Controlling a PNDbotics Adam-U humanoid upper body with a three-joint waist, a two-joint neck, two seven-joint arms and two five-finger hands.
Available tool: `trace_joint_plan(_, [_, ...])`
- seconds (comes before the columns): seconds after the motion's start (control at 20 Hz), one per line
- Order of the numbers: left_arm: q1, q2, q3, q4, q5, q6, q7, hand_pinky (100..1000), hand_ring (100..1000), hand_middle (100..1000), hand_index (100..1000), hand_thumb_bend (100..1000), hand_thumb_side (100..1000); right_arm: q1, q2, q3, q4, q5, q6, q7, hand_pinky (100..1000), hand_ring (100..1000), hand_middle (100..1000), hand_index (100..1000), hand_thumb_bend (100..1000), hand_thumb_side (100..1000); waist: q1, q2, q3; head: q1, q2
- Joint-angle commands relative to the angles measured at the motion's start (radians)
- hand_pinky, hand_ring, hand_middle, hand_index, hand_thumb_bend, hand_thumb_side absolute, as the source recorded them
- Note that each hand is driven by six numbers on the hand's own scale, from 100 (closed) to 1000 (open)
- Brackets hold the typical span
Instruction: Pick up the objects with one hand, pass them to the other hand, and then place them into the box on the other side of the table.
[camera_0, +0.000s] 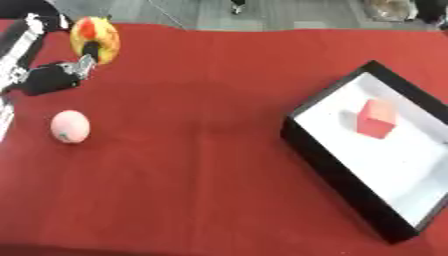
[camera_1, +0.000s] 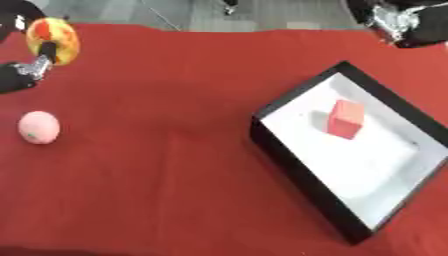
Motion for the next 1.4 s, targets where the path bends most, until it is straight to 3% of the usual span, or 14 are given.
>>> trace_joint_plan(0.05, [-0.008, -0.03, 0.001, -0.02, -0.014, -0.025, 0.04, 983, 729, 534, 542, 100, 394, -0.035, 0.007, 0.024, -0.003, 0.045, -0.031, 0.019, 1000, 886, 945, 936, 100, 202, -0.014, -0.041, 0.002, -0.019, -0.002])
trace_joint_plan(0.65, [-0.001, -0.155, -0.045, -0.043, -0.038, -0.103, 0.056, 979, 719, 528, 540, 100, 427, -0.088, 0.071, 0.113, 0.039, 0.155, -0.116, 0.076, 994, 883, 936, 933, 100, 203, -0.031, -0.036, 0.024, -0.043, 0.002])
trace_joint_plan(1.05, [-0.011, -0.221, -0.066, -0.047, -0.085, -0.155, 0.074, 956, 719, 532, 542, 100, 429, -0.133, 0.107, 0.152, 0.072, 0.196, -0.134, 0.106, 991, 885, 939, 938, 100, 181, -0.043, -0.034, 0.047, -0.077, 0.011])
trace_joint_plan(1.4, [-0.023, -0.281, -0.09, -0.054, -0.151, -0.208, 0.105, 922, 712, 531, 542, 100, 406, -0.165, 0.139, 0.181, 0.125, 0.217, -0.111, 0.138, 988, 866, 929, 934, 100, 194, -0.052, -0.035, 0.076, -0.144, 0.025])
